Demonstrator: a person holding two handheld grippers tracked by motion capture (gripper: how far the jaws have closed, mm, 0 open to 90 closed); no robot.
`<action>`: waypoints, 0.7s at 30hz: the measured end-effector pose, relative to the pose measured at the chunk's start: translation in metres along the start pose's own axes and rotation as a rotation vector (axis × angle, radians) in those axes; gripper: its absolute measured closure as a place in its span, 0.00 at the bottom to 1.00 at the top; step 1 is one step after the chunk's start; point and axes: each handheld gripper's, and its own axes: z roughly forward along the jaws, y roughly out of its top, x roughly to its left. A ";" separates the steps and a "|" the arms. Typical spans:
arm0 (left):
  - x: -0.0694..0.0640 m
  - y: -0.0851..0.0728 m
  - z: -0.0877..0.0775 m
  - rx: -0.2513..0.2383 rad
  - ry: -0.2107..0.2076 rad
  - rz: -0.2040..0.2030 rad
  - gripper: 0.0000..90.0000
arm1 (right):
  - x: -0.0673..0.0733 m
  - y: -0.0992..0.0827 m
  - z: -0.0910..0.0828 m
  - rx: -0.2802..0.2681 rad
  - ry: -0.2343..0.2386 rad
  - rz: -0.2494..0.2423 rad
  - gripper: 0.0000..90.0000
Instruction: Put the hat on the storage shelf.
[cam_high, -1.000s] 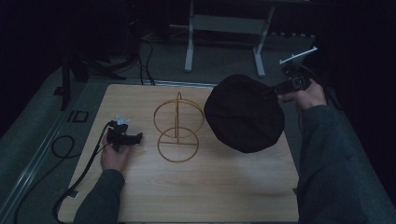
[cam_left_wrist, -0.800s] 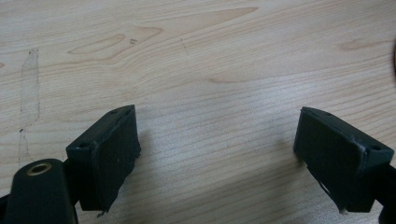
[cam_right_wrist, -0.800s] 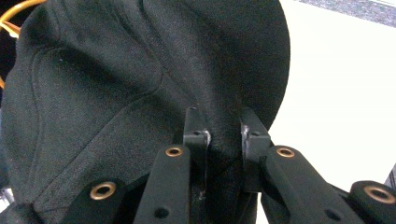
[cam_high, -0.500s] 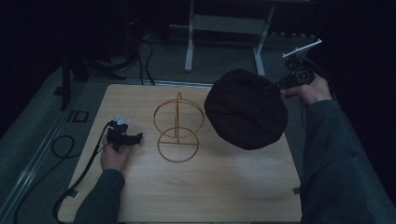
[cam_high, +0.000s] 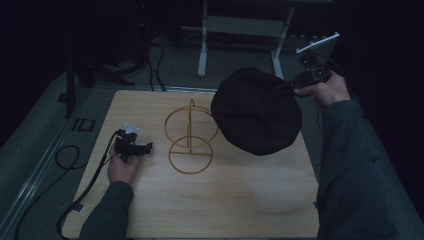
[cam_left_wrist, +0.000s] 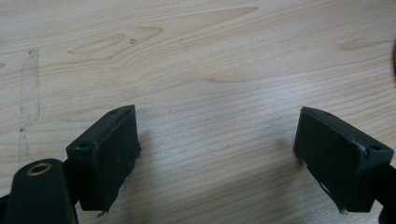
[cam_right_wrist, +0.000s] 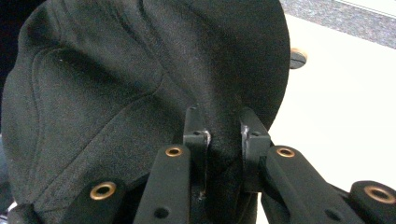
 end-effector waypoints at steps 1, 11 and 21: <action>0.000 0.000 0.000 0.000 0.000 0.000 0.15 | 0.001 0.001 0.000 -0.002 0.002 -0.003 0.86; 0.000 0.000 0.000 0.002 -0.001 0.000 0.15 | 0.015 0.014 0.009 0.015 0.033 -0.031 0.86; 0.000 0.000 0.000 0.002 0.000 0.001 0.15 | 0.031 0.025 0.012 0.007 0.067 -0.055 0.86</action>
